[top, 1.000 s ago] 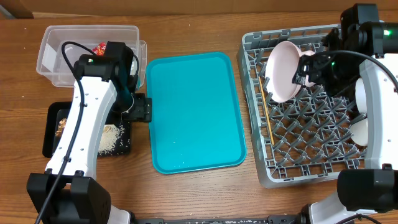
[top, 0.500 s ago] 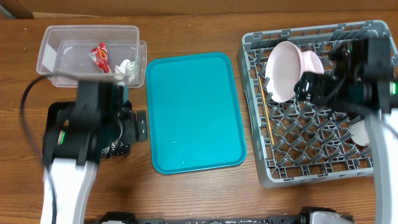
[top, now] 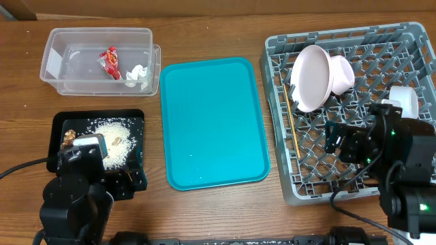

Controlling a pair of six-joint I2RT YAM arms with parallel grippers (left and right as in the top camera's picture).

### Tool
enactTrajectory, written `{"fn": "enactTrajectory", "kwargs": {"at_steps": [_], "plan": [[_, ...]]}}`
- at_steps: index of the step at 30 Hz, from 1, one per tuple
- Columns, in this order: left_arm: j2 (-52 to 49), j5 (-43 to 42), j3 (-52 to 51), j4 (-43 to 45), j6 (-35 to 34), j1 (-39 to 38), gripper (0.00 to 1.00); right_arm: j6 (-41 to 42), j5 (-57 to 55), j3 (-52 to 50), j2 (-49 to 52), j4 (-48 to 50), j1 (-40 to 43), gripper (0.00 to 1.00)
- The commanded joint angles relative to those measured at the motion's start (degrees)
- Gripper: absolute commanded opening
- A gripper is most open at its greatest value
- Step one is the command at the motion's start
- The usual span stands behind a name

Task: Sort waste into correct bins and load items into the dishwasher

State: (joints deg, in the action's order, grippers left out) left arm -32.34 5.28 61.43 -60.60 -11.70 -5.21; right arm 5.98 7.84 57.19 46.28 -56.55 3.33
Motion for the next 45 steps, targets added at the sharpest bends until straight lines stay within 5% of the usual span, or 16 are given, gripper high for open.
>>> {"fn": "enactTrajectory", "kwargs": {"at_steps": [1, 26, 45], "plan": [[0.4, 1.1, -0.7, -1.9, -0.7, 0.3, 1.00, 0.0, -0.7, -0.5, 0.5, -0.6, 0.2, 1.00], [0.4, 1.1, -0.7, -10.3, -0.7, 0.3, 1.00, 0.0, -0.5, -2.2, 10.2, -0.6, -0.2, 1.00], [0.4, 1.1, -0.7, -10.3, -0.7, 0.3, 1.00, 0.0, -13.2, -24.3, -15.0, 5.1, -5.4, 1.00]]}}
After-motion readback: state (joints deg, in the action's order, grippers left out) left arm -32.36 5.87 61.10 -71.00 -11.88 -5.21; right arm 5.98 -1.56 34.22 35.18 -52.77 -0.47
